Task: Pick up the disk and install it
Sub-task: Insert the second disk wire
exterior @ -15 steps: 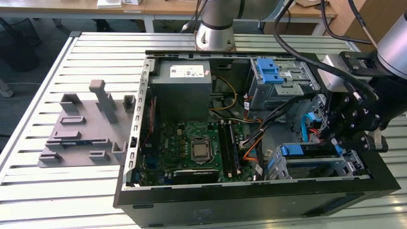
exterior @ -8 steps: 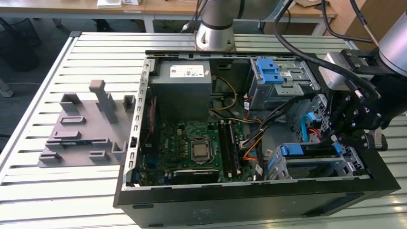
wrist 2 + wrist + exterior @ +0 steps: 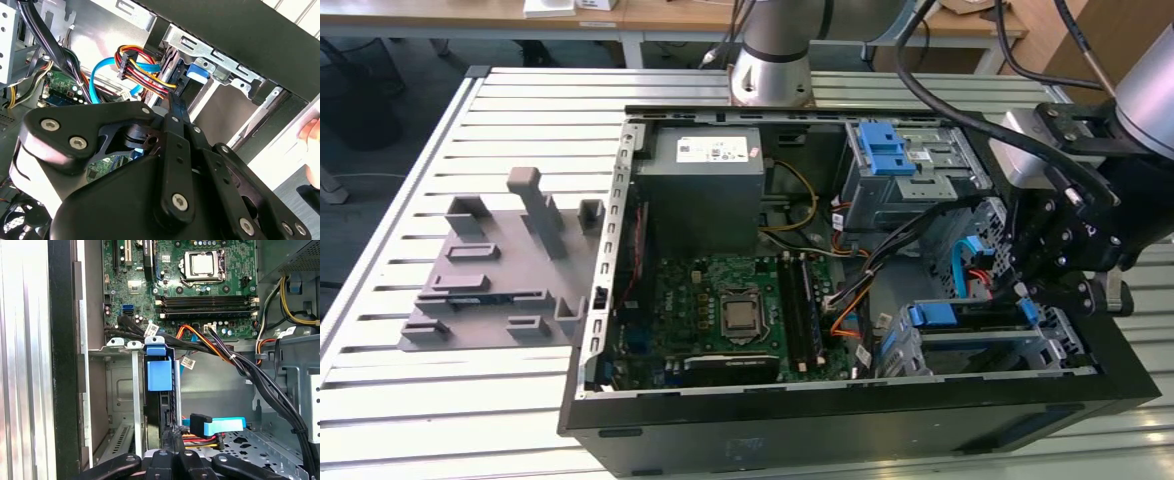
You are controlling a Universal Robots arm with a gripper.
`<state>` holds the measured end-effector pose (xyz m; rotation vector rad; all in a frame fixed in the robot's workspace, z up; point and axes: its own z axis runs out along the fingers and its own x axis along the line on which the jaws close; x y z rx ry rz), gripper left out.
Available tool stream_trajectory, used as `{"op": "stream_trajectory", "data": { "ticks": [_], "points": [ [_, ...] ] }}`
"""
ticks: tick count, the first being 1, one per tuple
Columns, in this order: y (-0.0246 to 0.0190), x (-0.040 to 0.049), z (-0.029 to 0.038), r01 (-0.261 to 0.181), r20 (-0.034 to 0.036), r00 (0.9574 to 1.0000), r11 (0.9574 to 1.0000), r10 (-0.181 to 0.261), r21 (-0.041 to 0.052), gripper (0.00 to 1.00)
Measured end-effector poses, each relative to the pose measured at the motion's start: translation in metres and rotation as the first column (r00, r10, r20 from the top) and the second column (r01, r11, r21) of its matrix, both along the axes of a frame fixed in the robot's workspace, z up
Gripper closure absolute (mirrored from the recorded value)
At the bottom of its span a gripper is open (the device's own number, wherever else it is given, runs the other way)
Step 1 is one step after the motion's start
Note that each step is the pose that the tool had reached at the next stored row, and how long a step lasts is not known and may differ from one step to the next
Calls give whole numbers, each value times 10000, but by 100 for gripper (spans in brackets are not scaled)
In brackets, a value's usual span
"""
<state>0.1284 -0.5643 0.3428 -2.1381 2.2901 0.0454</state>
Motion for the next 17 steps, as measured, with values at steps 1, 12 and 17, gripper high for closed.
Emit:
{"op": "stream_trajectory", "data": {
  "ticks": [1, 12, 17],
  "points": [
    [0, 0, 0, 0, 0, 10000, 10000, 0, 0, 89],
    [0, -21, 0, 2, 0, 10000, 10000, -2, 0, 89],
    [0, -64, -1, 1, 1, 10000, 10000, -1, 1, 89]
  ]
}}
